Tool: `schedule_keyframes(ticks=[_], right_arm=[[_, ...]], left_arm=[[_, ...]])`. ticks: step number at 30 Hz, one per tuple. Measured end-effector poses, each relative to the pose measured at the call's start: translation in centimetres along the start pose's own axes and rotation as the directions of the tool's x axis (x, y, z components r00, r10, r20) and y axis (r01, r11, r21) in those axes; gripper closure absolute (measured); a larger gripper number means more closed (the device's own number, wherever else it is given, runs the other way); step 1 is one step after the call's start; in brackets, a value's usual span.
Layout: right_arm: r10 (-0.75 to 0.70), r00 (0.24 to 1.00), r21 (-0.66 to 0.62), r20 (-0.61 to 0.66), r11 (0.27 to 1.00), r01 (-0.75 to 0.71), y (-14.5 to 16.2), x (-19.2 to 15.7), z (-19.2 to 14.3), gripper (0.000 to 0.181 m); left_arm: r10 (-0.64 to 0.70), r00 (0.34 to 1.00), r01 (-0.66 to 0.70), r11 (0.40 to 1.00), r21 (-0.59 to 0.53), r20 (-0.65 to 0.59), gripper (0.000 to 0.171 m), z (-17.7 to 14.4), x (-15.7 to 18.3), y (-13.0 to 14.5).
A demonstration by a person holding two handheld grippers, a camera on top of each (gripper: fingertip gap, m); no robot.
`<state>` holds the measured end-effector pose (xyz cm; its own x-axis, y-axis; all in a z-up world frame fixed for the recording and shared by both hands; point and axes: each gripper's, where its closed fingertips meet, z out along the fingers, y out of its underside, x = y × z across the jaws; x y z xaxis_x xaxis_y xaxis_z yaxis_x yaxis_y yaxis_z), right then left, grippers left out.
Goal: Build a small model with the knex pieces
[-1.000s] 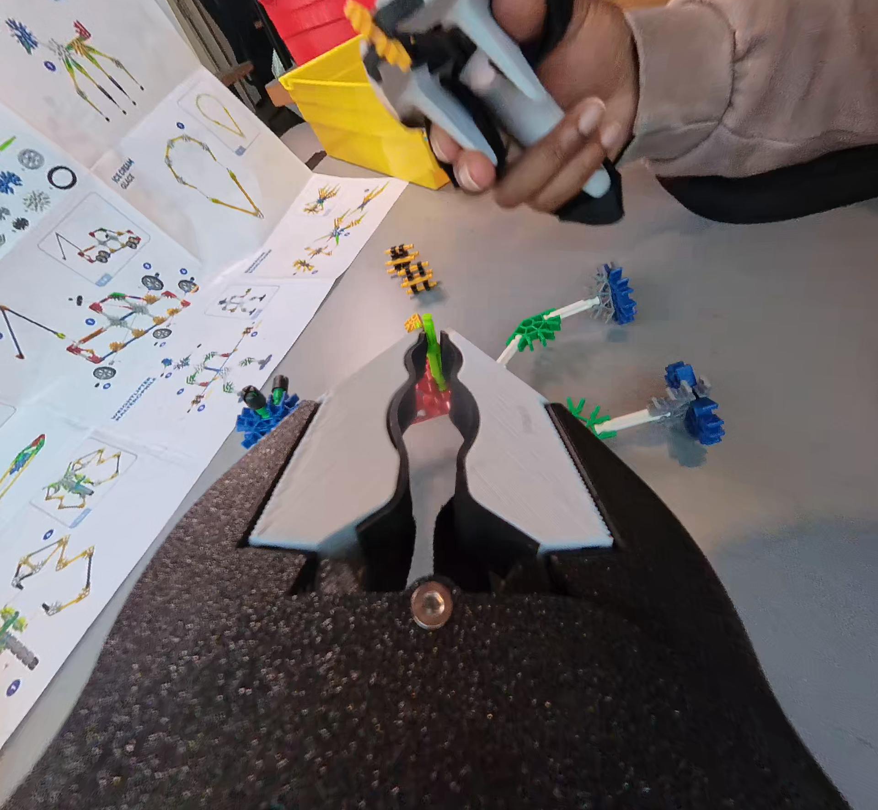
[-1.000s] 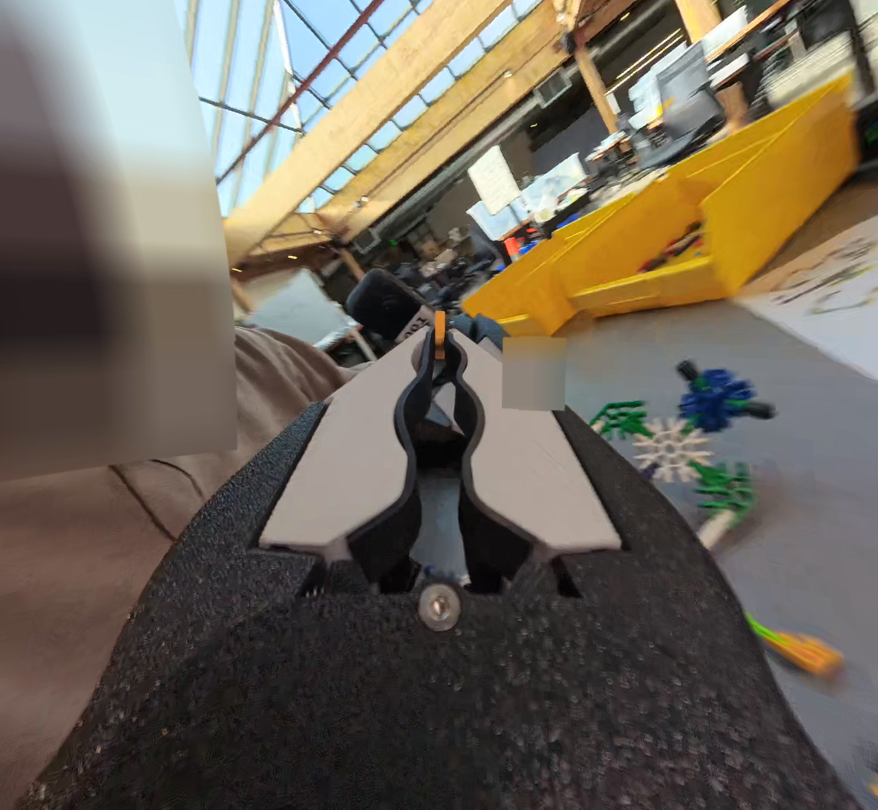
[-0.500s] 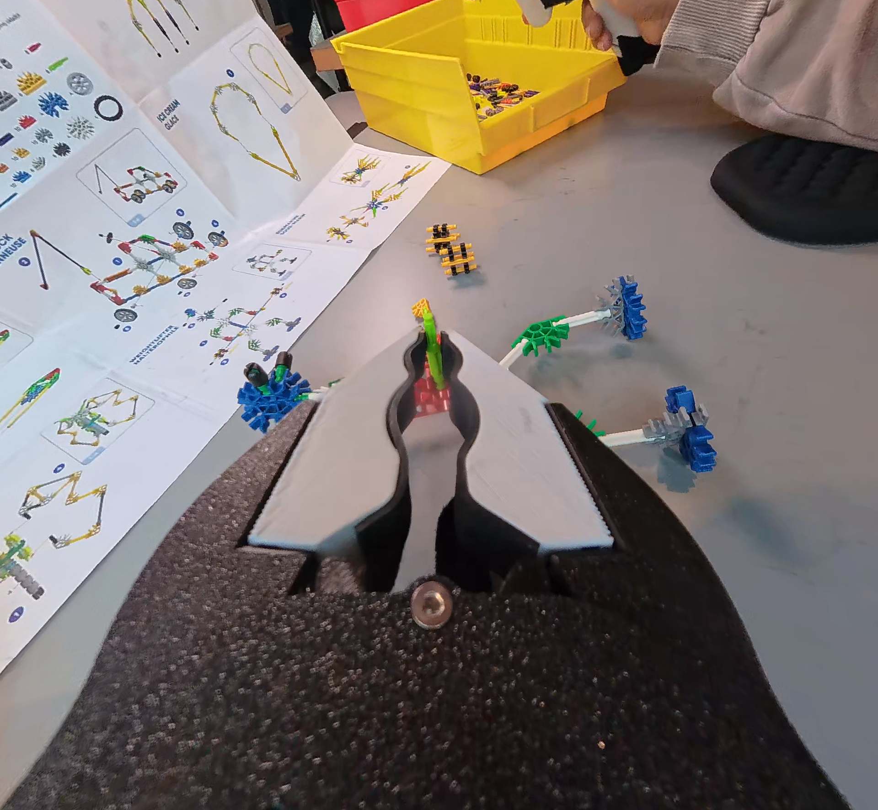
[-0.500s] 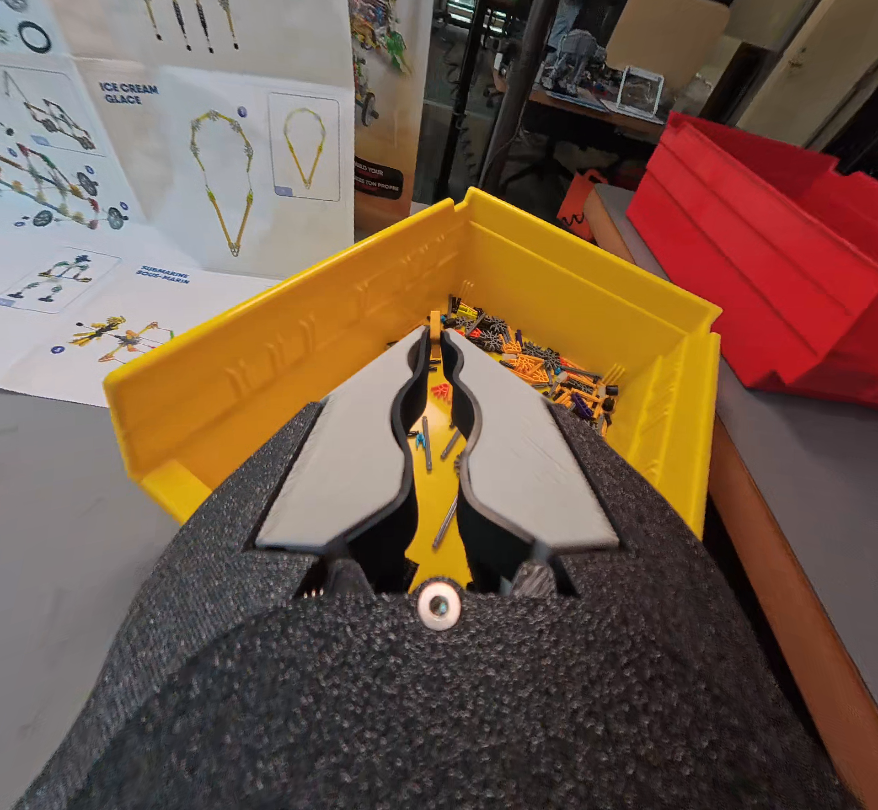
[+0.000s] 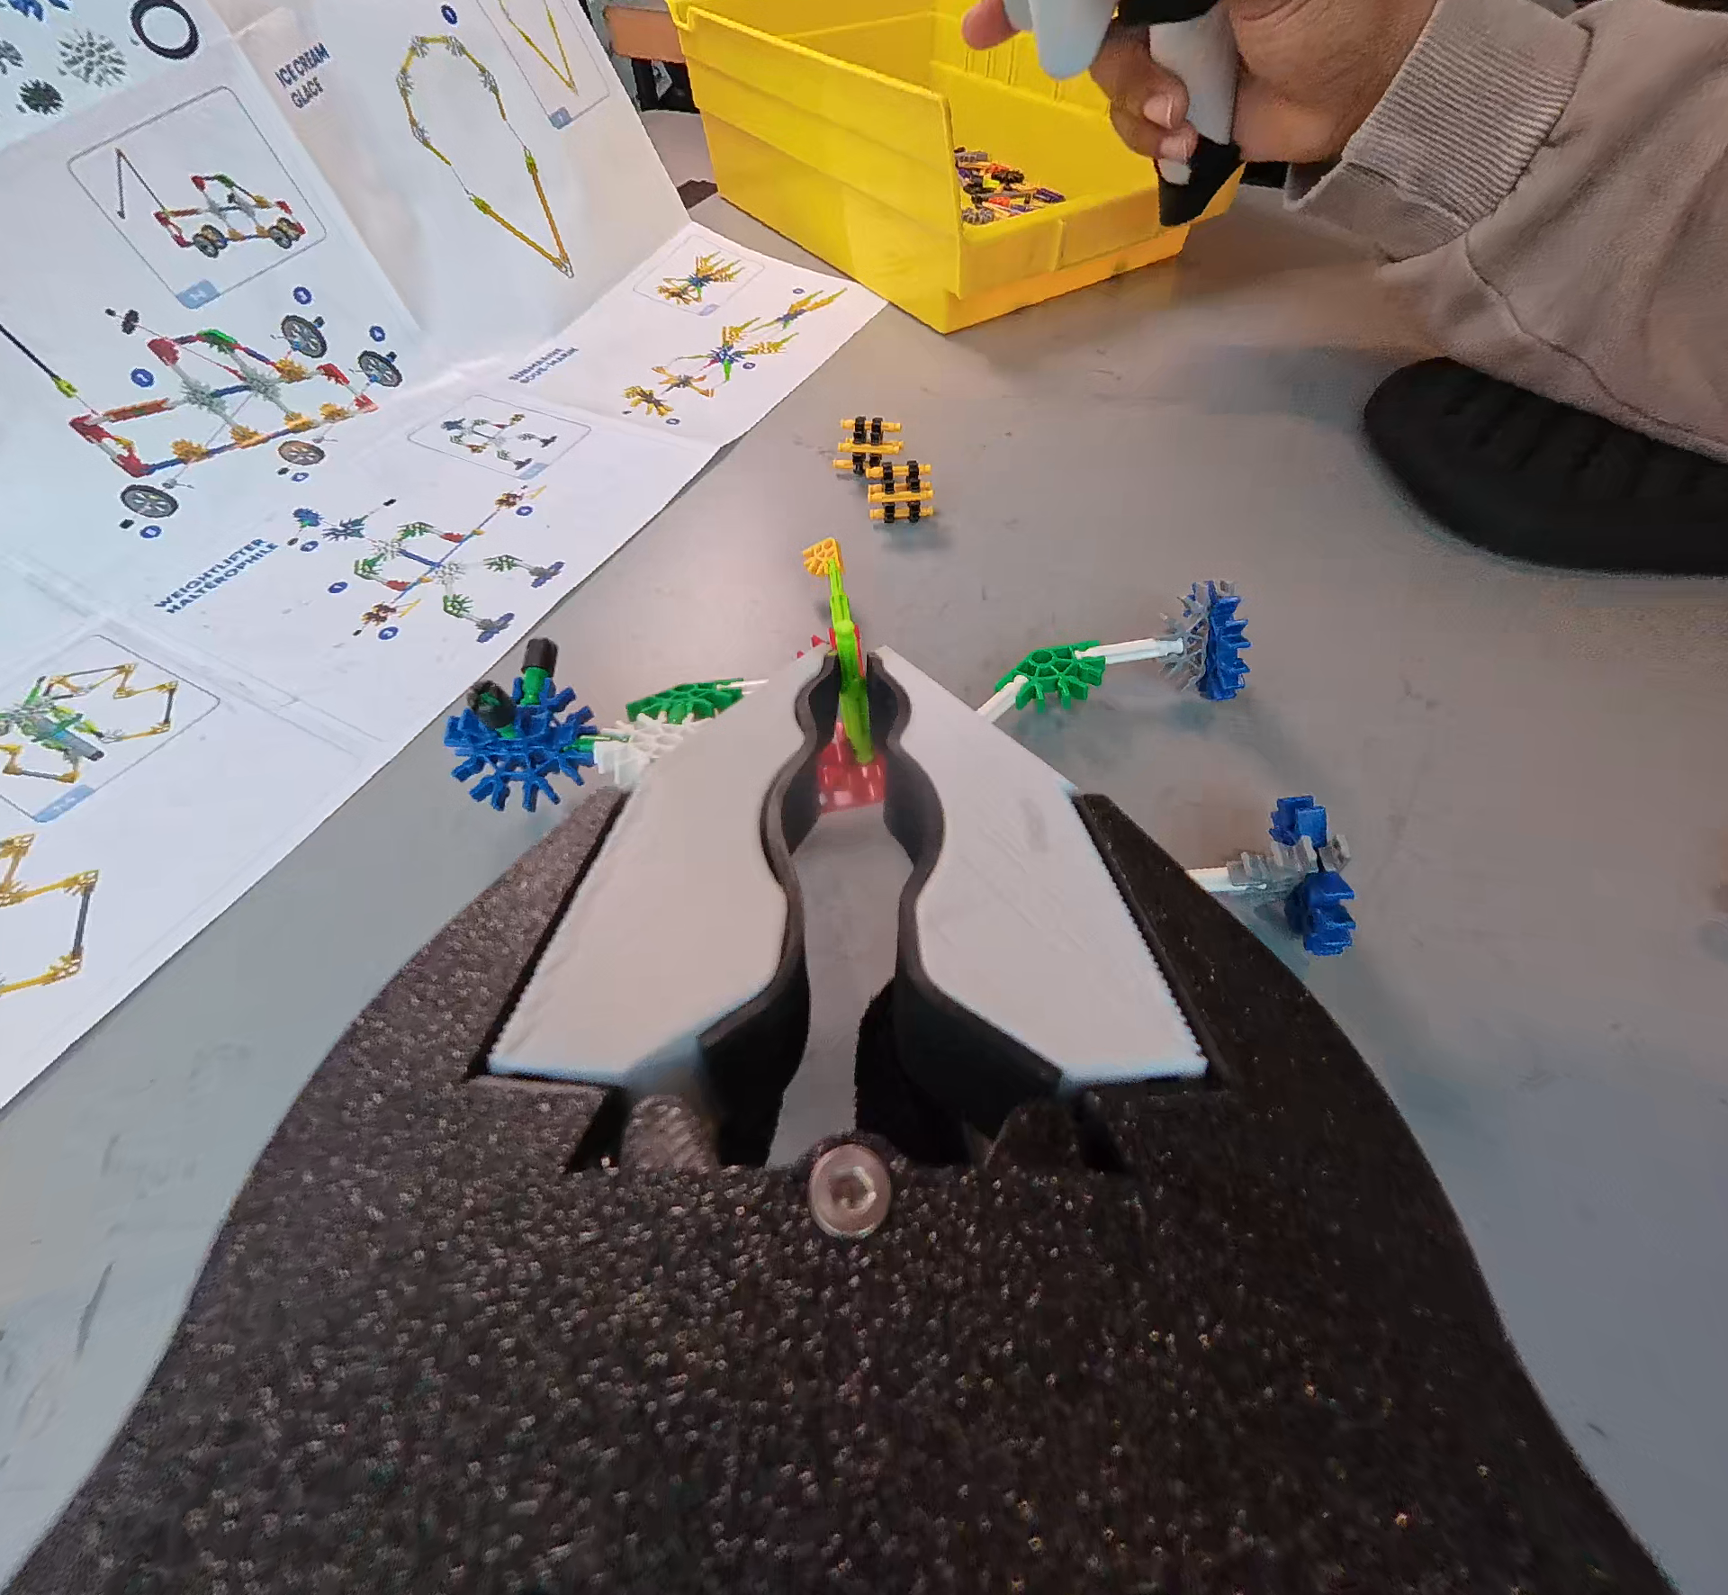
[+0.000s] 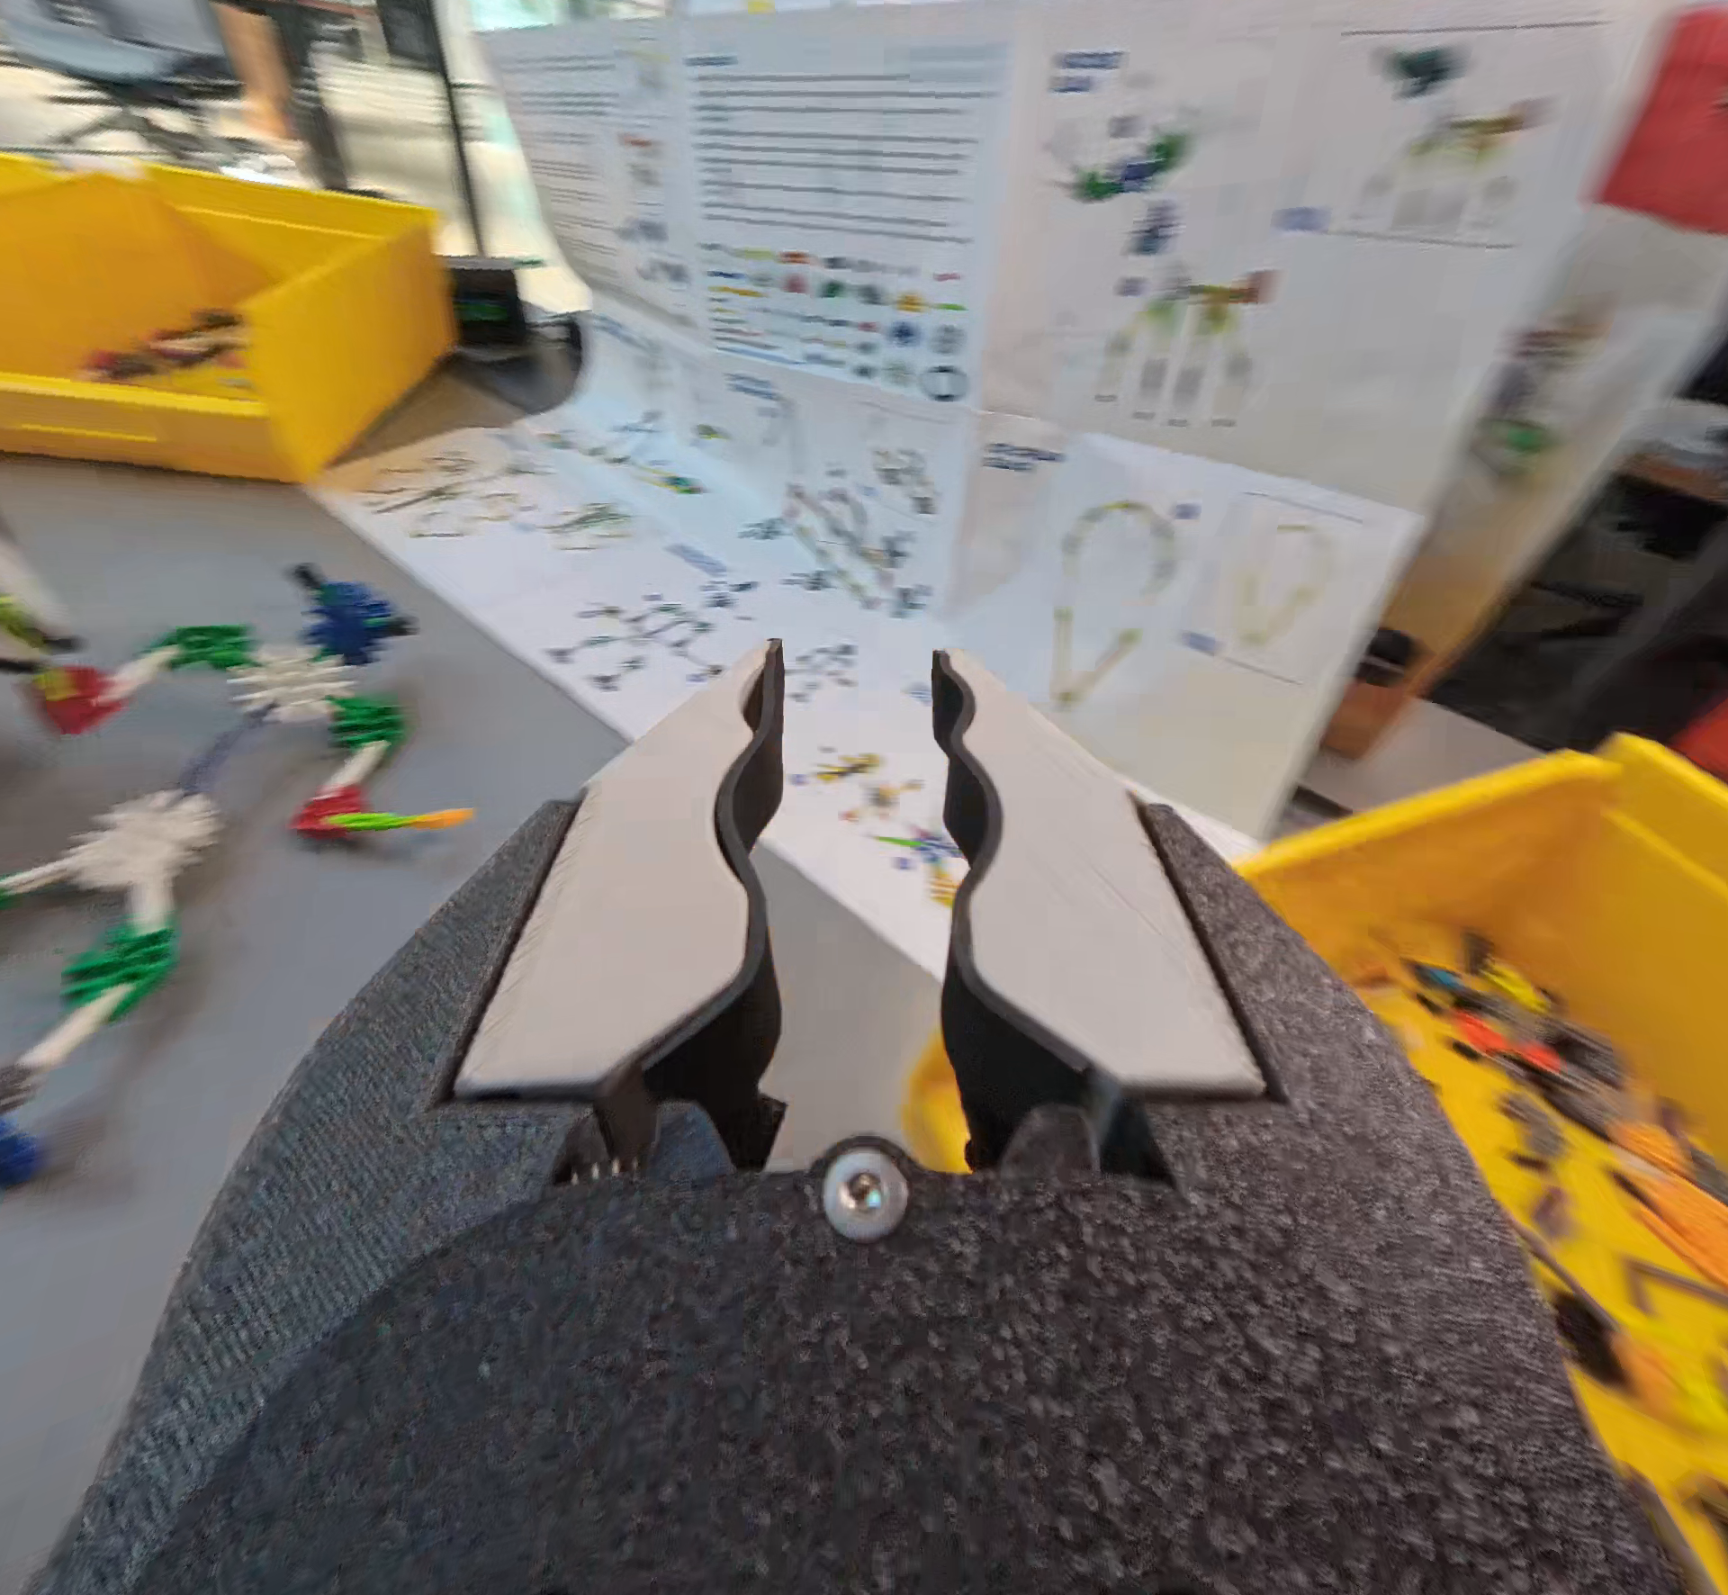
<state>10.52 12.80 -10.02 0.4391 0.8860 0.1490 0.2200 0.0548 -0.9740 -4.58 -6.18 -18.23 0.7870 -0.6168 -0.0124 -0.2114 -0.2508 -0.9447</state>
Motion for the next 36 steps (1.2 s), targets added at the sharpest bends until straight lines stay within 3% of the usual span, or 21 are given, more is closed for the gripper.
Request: schedule_keyframes(ticks=[2, 5, 8, 13, 16, 23, 26, 29, 33, 36], right_arm=[[0.002, 0.968, -0.096, 0.249, 0.995, 0.022, 1.4, -6.8, 1.9, 0.151], [0.074, 0.909, -0.336, 0.410, 0.939, 0.075, 6.0, -12.8, 3.8, 0.147], [0.268, 0.873, -0.521, 0.408, 0.853, -0.018, 9.0, -15.2, 4.8, 0.143], [0.402, 0.837, -0.564, 0.371, 0.813, -0.140, 9.2, -16.3, 6.2, 0.153], [0.387, 0.848, -0.603, 0.362, 0.791, -0.103, 10.5, -16.6, 6.4, 0.156], [0.434, 0.804, -0.584, 0.407, 0.800, -0.136, 9.8, -17.5, 6.3, 0.166], [0.467, 0.728, -0.517, 0.502, 0.837, -0.180, 7.7, -18.5, 5.6, 0.171], [0.437, 0.681, -0.439, 0.588, 0.879, -0.185, 5.9, -19.5, 4.9, 0.175], [0.332, 0.631, -0.308, 0.701, 0.939, -0.153, 3.4, -21.7, 3.8, 0.177], [0.157, 0.617, -0.148, 0.771, 0.987, -0.067, 1.6, -23.4, 2.5, 0.177]], left_arm=[[-0.005, 1.000, 0.005, 1.000, -0.009, -0.009, 0.166, 0.0, 0.0, 0.3], [0.017, 1.000, -0.017, 0.999, -0.027, -0.011, 0.166, -0.2, -0.2, 0.6], [0.040, 0.999, -0.041, 0.998, -0.036, -0.024, 0.166, -0.4, -0.1, 0.7], [0.070, 0.996, -0.072, 0.997, -0.039, -0.053, 0.166, -0.6, 0.3, 0.8], [0.079, 0.995, -0.082, 0.996, -0.040, -0.062, 0.166, -0.6, 0.6, 0.8], [0.064, 0.991, -0.066, 0.998, -0.021, -0.114, 0.163, -0.9, 1.4, 0.5], [-0.076, 0.972, 0.093, 0.994, 0.066, -0.220, 0.147, -2.0, 1.9, -1.7], [-0.183, 0.943, 0.225, 0.966, 0.129, -0.277, 0.145, -3.0, 1.5, -3.8], [-0.161, 0.964, 0.168, 0.986, 0.016, -0.212, 0.146, -1.3, 2.2, -3.4], [-0.115, 0.979, 0.098, 0.989, -0.109, -0.167, 0.139, 0.4, 3.2, -2.1]])
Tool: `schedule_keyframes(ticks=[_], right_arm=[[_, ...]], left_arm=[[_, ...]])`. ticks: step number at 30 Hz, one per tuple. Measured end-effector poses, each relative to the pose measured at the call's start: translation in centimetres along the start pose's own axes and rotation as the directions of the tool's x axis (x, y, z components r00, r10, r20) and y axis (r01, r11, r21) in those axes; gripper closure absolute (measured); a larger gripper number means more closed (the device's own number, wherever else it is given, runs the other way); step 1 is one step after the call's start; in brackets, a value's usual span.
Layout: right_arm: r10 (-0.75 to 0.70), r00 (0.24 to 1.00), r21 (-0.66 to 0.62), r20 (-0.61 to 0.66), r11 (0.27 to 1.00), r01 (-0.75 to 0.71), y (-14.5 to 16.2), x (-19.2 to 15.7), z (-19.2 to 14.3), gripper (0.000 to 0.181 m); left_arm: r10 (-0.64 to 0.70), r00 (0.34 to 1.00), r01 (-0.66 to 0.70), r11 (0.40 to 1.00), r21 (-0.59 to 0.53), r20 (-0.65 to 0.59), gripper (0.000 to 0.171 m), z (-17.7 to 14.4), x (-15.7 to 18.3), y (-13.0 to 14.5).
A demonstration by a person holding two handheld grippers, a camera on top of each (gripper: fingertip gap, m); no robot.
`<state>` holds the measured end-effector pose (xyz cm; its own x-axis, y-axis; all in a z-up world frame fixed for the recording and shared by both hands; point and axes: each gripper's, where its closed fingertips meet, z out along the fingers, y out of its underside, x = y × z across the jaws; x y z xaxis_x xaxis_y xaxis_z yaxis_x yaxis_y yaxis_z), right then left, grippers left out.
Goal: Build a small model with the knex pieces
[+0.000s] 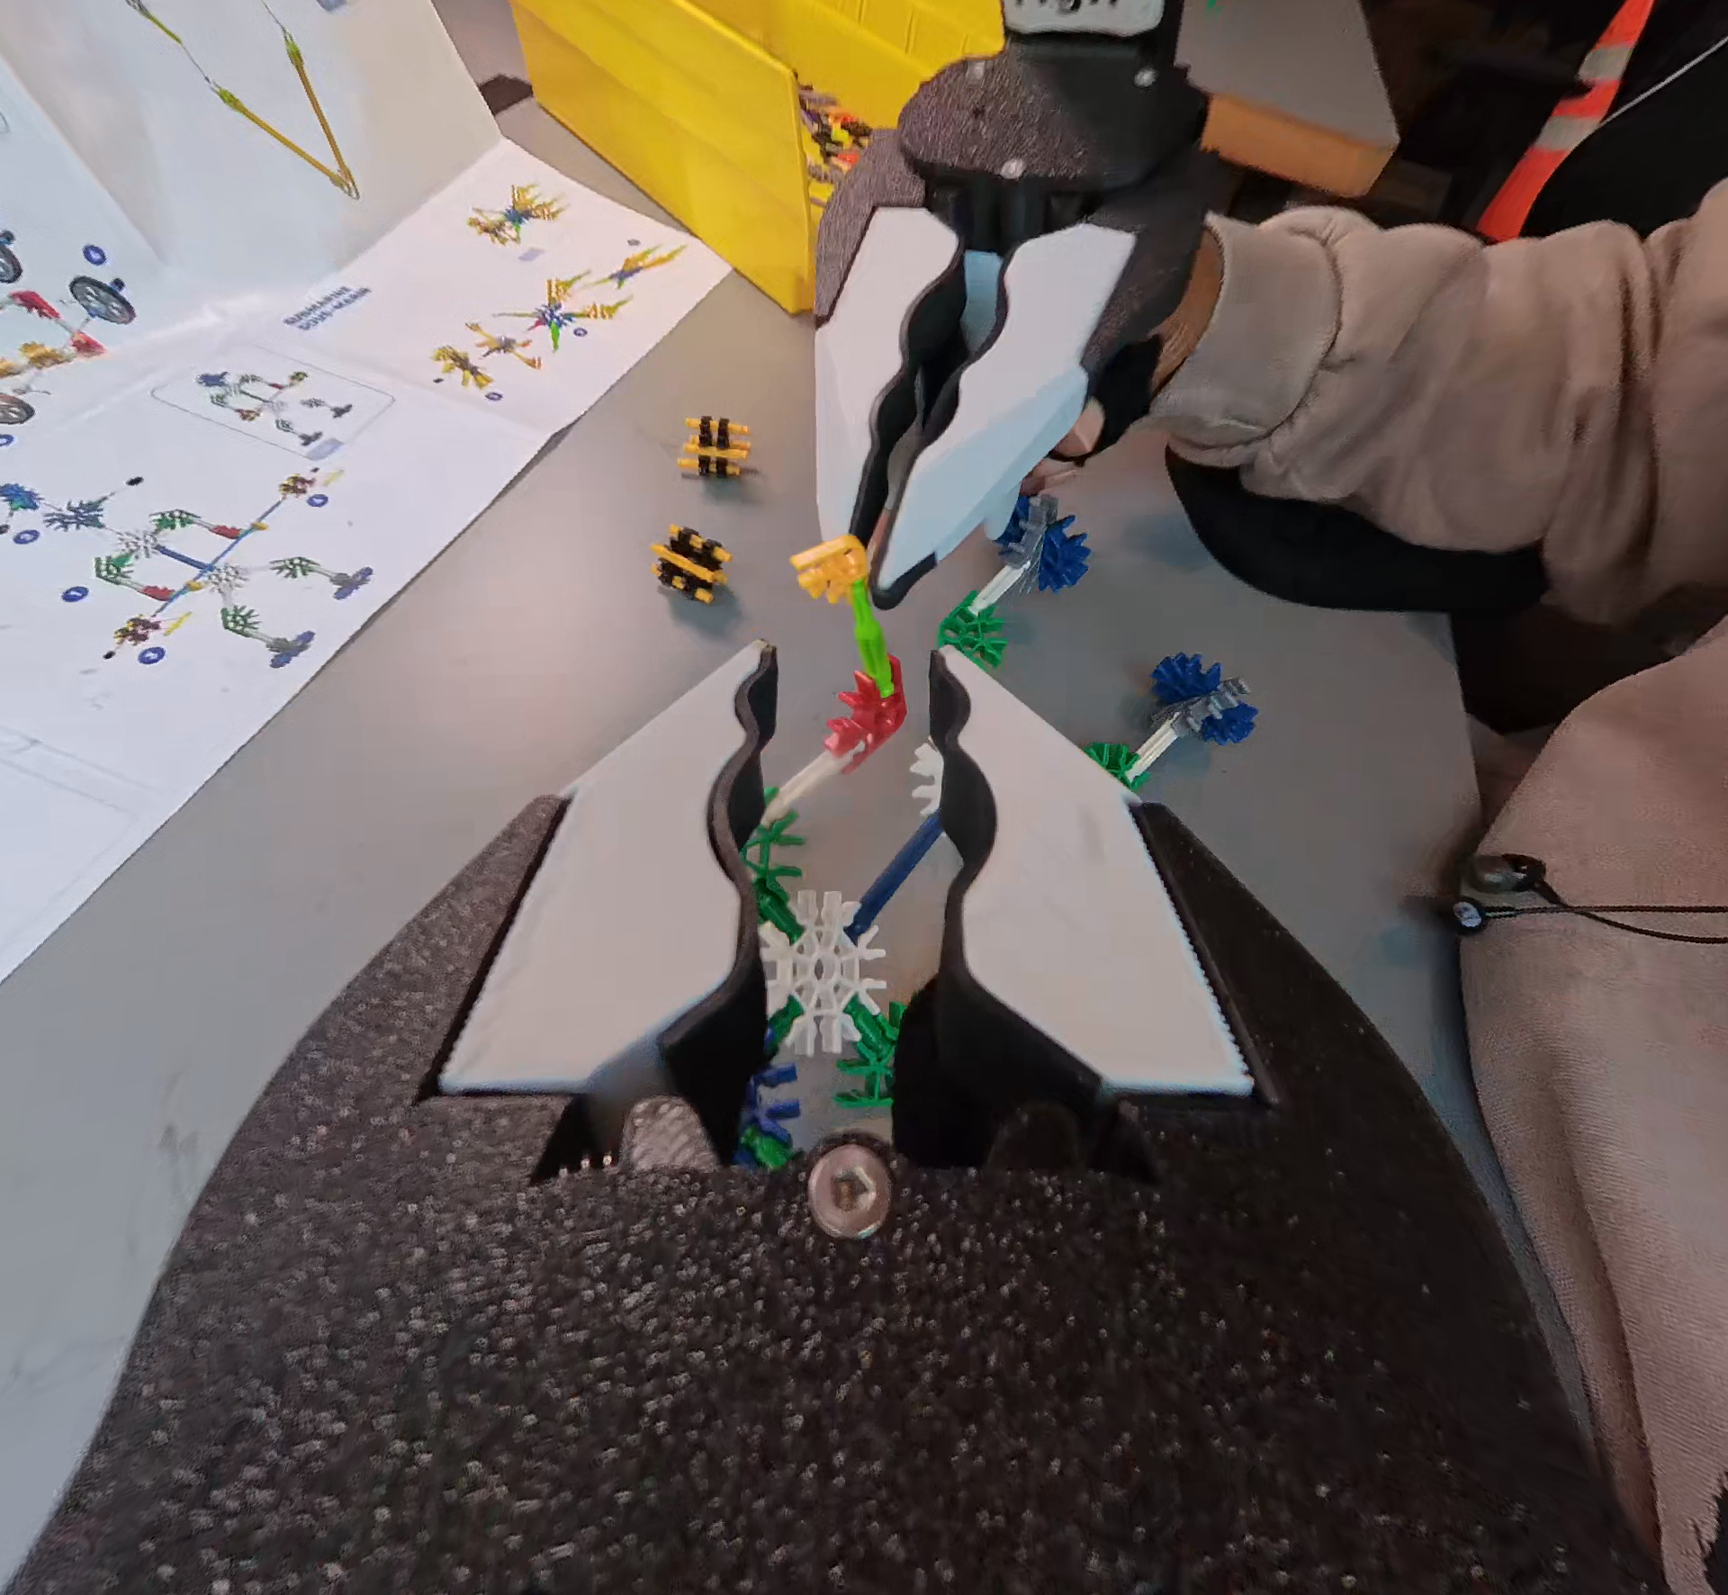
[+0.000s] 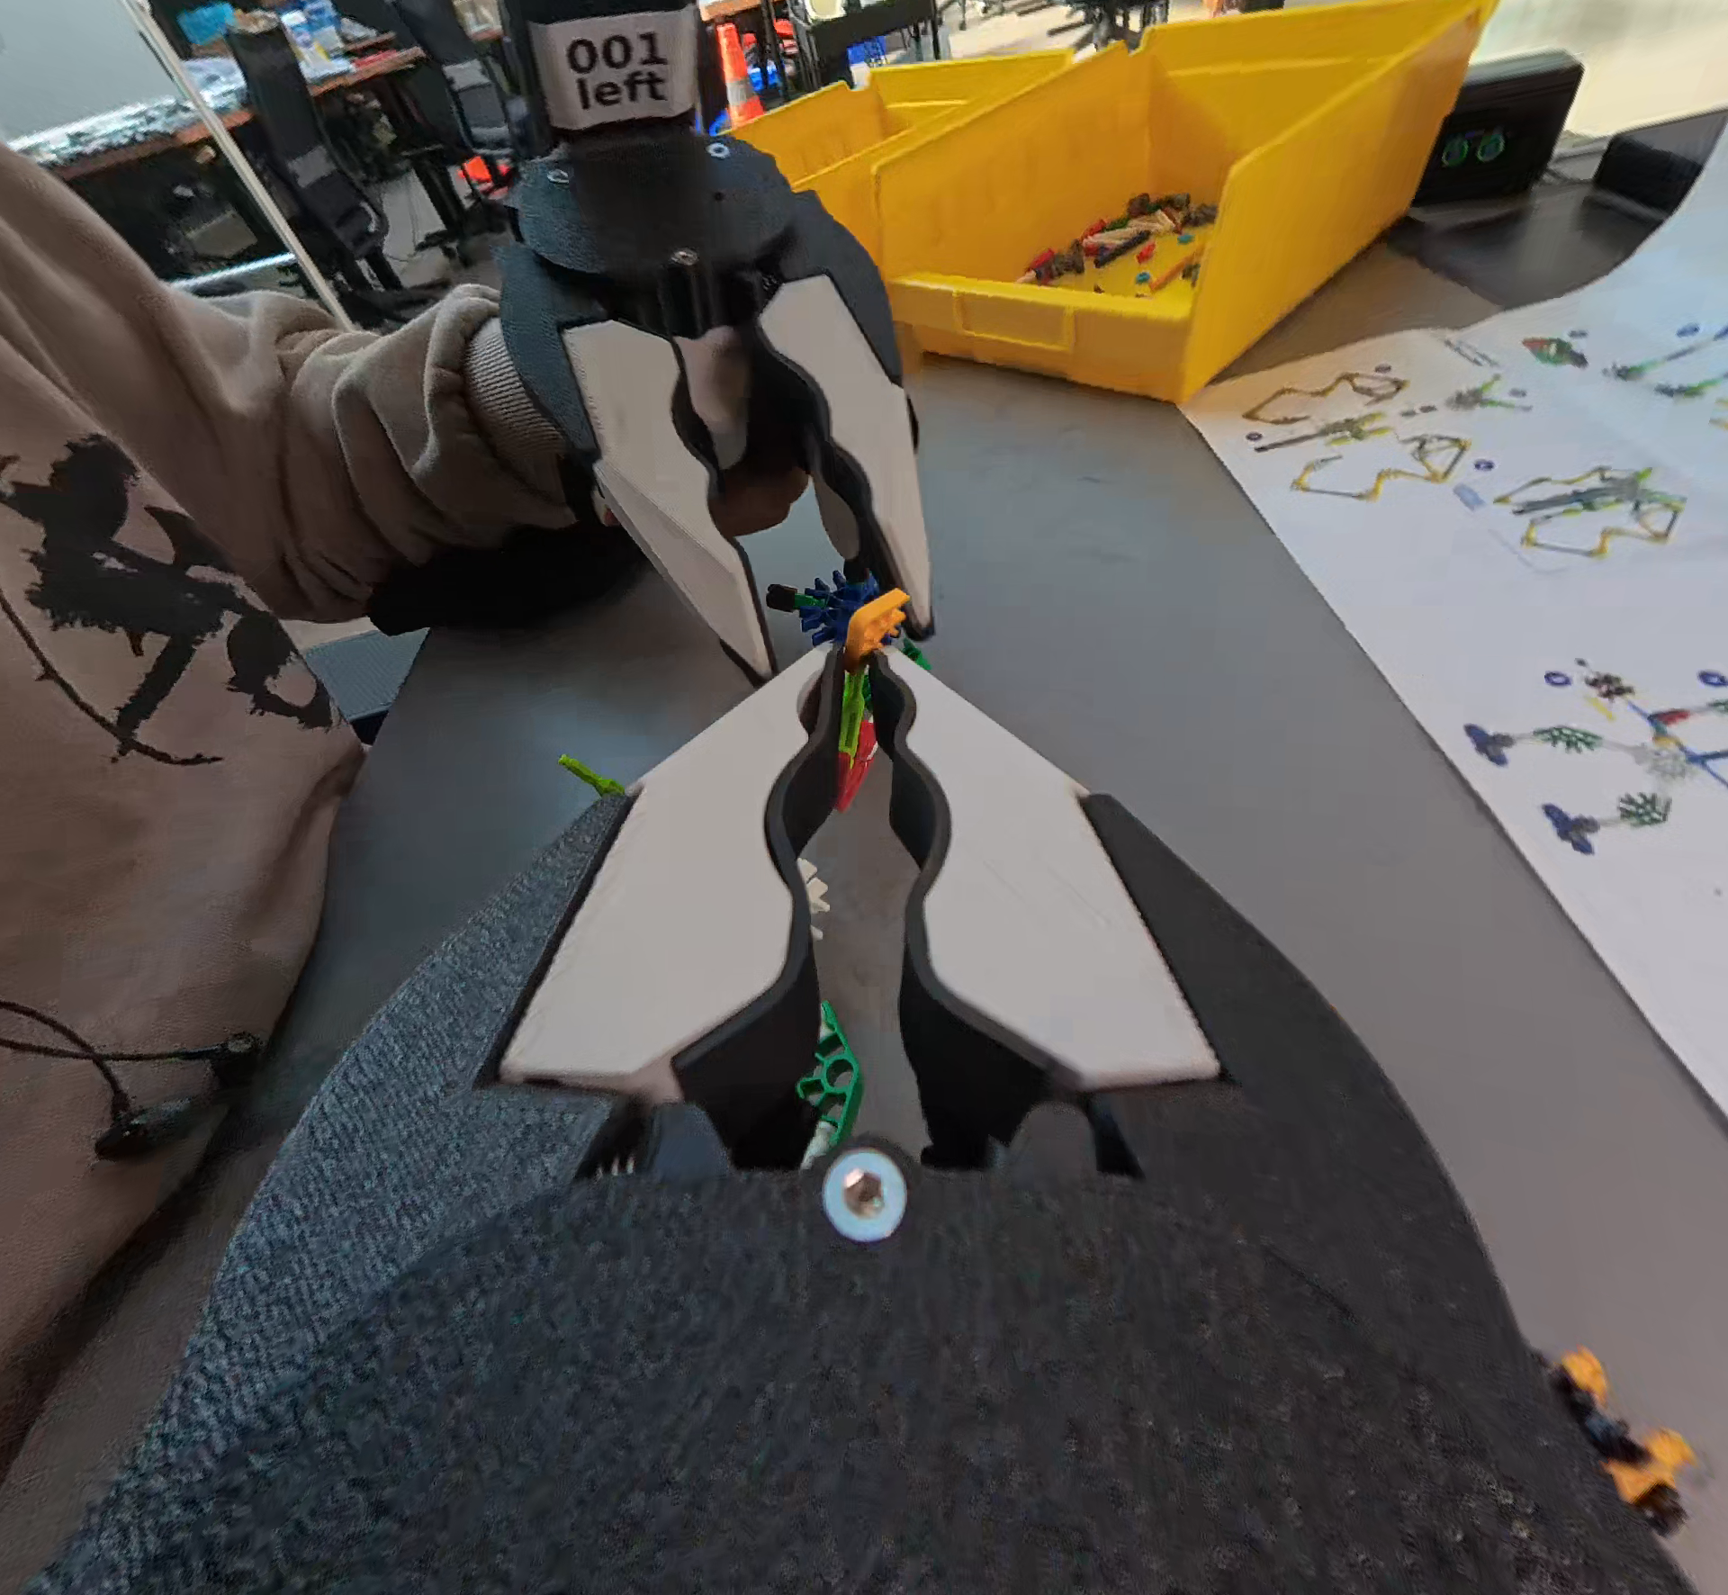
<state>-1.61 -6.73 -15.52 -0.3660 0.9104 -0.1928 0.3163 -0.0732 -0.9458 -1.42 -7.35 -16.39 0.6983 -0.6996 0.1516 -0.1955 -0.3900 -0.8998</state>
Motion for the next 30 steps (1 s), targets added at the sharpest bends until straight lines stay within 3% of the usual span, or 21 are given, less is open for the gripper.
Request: schedule_keyframes(ticks=[4, 6, 15, 20, 24, 27, 30], right_arm=[[-0.123, 0.991, 0.062, 0.045, 0.991, 0.120, -1.2, -2.3, 0.3, 0.178], [-0.132, 0.991, 0.054, 0.031, 0.990, 0.130, -0.9, -2.1, 0.4, 0.177], [0.007, 1.000, 0.040, -0.031, 0.999, -0.006, -1.5, -1.4, 0.4, 0.169], [-0.118, 0.979, -0.052, -0.169, 0.993, 0.110, -1.1, -0.6, 0.7, 0.173], [-0.142, 0.972, -0.066, -0.189, 0.989, 0.132, -1.2, -0.7, 1.1, 0.178], [-0.013, 0.993, -0.032, -0.117, 0.999, 0.009, -1.2, -1.3, 1.3, 0.179], [0.247, 0.968, 0.040, 0.047, 0.968, -0.249, -1.2, -2.2, 1.5, 0.179]], left_arm=[[0.029, 0.999, -0.031, 0.998, -0.058, -0.042, 0.140, 1.2, 1.2, 0.5], [0.069, 0.995, -0.075, 0.994, -0.074, -0.075, 0.158, 1.4, 2.0, 0.8], [0.134, 0.988, -0.126, 0.988, -0.093, 0.080, 0.165, 2.2, 0.5, 1.6], [0.135, 0.983, -0.124, 0.988, -0.094, 0.121, 0.165, 2.1, 0.1, 1.4], [0.161, 0.975, -0.147, 0.984, -0.099, 0.155, 0.165, 2.0, -0.2, 1.4], [0.228, 0.957, -0.214, 0.972, -0.096, 0.179, 0.166, 1.9, -0.2, 1.2], [0.361, 0.909, -0.349, 0.932, -0.092, 0.208, 0.166, 1.9, 0.0, 1.0]])
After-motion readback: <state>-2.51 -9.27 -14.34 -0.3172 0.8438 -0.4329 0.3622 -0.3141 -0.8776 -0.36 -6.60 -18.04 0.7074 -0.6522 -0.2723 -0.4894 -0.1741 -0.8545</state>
